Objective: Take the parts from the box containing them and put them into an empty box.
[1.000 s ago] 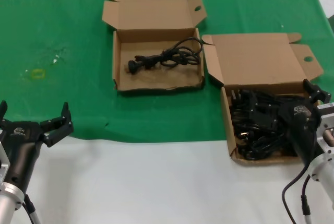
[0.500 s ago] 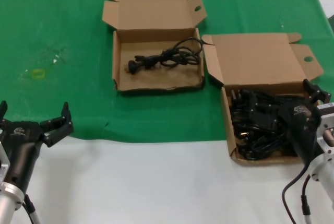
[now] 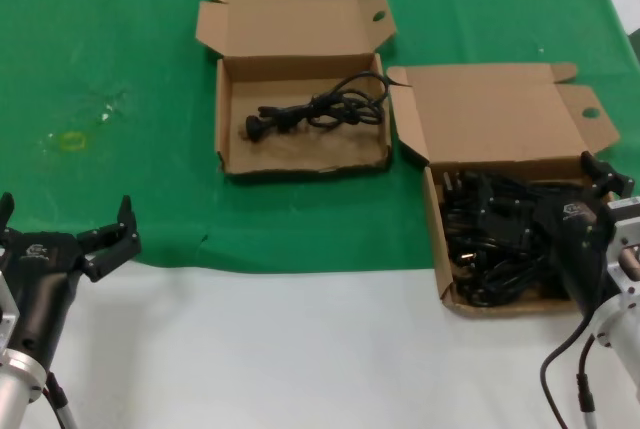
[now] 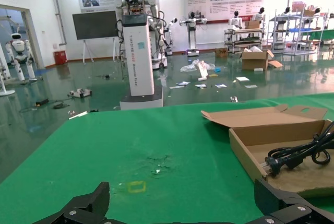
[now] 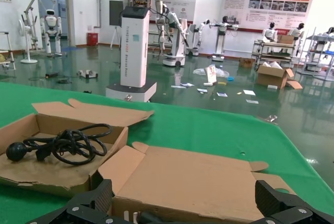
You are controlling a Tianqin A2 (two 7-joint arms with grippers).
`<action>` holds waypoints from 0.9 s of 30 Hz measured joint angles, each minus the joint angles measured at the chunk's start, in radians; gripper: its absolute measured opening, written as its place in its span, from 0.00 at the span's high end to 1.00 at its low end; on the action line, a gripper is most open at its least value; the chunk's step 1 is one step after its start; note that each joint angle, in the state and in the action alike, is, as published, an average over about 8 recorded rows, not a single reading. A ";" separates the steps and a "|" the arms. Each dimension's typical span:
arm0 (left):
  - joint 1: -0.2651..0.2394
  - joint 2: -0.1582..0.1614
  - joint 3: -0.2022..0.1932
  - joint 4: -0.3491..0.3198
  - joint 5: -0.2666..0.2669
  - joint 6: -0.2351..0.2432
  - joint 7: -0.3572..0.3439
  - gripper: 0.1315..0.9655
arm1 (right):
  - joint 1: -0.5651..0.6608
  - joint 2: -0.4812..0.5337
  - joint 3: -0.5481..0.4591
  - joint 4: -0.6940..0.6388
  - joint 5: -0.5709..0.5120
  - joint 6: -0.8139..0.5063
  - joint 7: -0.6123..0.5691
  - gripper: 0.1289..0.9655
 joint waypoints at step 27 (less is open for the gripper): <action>0.000 0.000 0.000 0.000 0.000 0.000 0.000 0.00 | 0.000 0.000 0.000 0.000 0.000 0.000 0.000 0.00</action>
